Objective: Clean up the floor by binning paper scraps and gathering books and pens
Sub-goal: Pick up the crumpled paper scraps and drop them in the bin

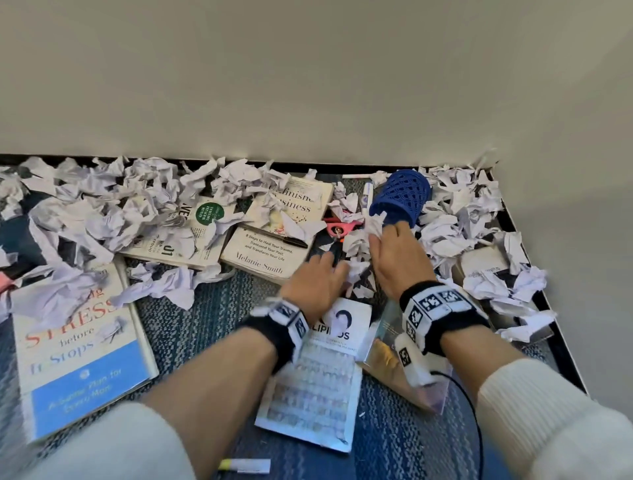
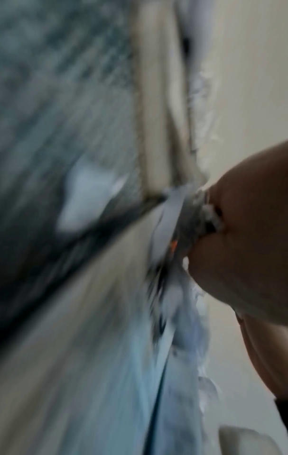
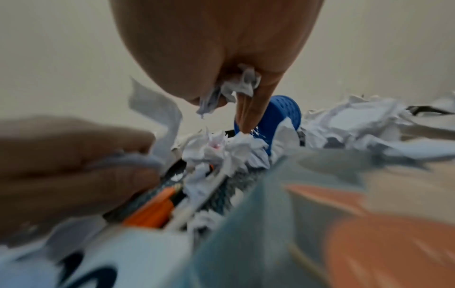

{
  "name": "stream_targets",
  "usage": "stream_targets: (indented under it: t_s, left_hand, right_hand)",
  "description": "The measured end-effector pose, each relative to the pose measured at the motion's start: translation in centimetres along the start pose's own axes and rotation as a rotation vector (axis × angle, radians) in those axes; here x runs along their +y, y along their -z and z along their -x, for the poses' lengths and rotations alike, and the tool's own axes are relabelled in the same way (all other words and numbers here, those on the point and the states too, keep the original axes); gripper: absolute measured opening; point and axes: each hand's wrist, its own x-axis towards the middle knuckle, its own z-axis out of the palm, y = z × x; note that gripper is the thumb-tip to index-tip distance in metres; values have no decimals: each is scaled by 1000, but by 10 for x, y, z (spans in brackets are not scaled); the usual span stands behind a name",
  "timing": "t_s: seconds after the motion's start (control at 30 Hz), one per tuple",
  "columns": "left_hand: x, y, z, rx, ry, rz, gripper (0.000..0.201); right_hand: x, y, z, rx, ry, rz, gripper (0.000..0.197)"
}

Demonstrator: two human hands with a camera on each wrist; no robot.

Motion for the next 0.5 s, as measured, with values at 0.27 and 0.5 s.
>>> stream_targets:
  t_s: [0.27,0.5]
  left_hand:
    - [-76,82,-48,38,169,-40,40]
    - [-77,38,-56,-150,360,-61,66]
  right_hand:
    - [-19,-38,-40,-242,-240,-8,71]
    - [-30,-54,-49,-220,-262,74,46]
